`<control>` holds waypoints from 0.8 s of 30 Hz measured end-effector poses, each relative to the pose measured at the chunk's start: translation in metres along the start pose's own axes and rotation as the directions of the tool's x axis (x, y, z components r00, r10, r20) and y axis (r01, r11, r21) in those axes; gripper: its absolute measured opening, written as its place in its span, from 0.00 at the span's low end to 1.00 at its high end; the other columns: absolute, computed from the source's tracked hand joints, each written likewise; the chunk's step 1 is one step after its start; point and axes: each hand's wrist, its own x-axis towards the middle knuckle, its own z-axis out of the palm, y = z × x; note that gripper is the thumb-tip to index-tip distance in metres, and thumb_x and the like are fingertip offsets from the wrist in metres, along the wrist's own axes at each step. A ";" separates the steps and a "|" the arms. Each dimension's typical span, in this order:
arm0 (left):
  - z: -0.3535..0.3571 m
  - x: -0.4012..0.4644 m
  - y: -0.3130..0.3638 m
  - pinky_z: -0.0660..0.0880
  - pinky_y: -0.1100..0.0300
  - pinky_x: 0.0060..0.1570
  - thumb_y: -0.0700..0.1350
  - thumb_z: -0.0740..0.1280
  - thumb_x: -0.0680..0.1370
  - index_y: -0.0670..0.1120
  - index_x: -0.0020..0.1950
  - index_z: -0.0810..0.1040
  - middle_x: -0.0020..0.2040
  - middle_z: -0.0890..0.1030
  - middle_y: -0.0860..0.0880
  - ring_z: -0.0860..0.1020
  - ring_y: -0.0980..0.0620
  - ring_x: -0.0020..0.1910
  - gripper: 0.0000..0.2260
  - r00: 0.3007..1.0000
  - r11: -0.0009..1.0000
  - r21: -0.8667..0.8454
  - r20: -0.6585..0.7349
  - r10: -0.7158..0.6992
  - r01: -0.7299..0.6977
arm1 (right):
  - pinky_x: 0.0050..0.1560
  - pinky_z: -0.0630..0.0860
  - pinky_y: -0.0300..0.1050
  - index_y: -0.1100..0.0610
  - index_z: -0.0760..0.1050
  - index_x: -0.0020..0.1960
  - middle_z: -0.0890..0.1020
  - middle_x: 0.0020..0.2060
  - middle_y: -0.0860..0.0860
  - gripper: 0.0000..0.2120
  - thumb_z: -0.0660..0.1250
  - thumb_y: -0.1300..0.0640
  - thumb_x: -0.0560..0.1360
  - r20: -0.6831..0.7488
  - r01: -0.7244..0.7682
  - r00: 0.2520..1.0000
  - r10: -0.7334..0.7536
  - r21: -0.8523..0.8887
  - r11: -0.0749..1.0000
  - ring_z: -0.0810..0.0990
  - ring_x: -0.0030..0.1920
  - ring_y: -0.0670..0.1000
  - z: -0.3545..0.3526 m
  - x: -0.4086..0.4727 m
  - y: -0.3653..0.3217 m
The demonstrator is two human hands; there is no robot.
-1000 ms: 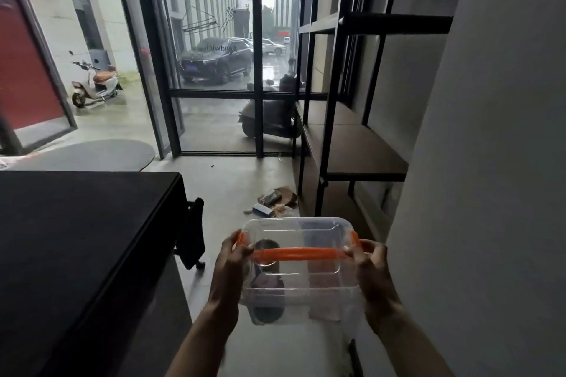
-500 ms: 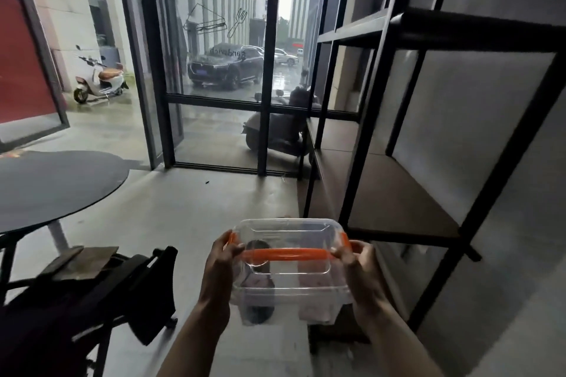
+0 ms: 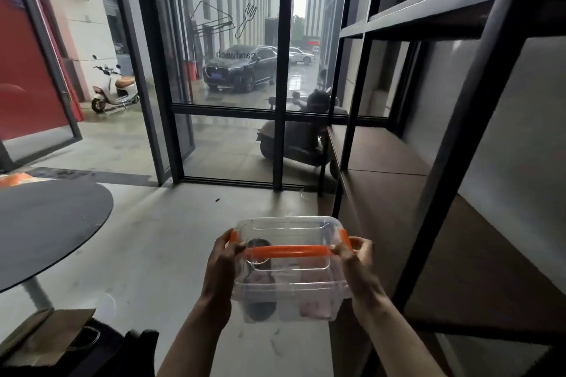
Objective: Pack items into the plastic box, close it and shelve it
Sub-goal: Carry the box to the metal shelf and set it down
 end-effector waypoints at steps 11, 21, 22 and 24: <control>0.077 0.243 0.056 0.74 0.57 0.41 0.52 0.60 0.84 0.48 0.74 0.71 0.66 0.80 0.43 0.80 0.48 0.59 0.19 0.998 0.998 0.036 -0.039 0.046 -0.045 | 0.56 0.78 0.64 0.55 0.64 0.63 0.78 0.53 0.57 0.20 0.65 0.47 0.77 0.041 0.053 0.998 -0.051 -0.062 0.997 0.79 0.52 0.56 0.059 0.260 -0.068; 0.165 0.450 0.049 0.75 0.56 0.42 0.54 0.63 0.81 0.48 0.75 0.70 0.65 0.79 0.43 0.80 0.48 0.57 0.23 0.988 0.997 0.082 0.154 -0.001 -0.012 | 0.44 0.80 0.52 0.53 0.67 0.64 0.80 0.56 0.56 0.16 0.65 0.49 0.79 -0.164 0.022 0.986 -0.027 -0.033 0.999 0.81 0.52 0.55 0.073 0.439 -0.065; 0.179 0.473 0.049 0.77 0.54 0.44 0.55 0.64 0.80 0.48 0.75 0.69 0.66 0.79 0.42 0.80 0.45 0.59 0.25 0.983 0.997 0.083 0.184 -0.016 0.000 | 0.46 0.81 0.54 0.53 0.68 0.63 0.81 0.55 0.56 0.16 0.65 0.49 0.79 -0.204 0.026 0.978 -0.035 -0.047 0.999 0.81 0.51 0.55 0.072 0.457 -0.065; 0.208 0.516 0.050 0.79 0.47 0.50 0.57 0.68 0.77 0.46 0.75 0.66 0.65 0.78 0.41 0.79 0.42 0.61 0.30 0.973 0.995 0.093 0.225 -0.051 0.030 | 0.45 0.81 0.53 0.52 0.68 0.64 0.80 0.52 0.54 0.14 0.64 0.51 0.80 -0.272 0.027 0.961 -0.045 -0.071 0.997 0.81 0.48 0.52 0.067 0.492 -0.066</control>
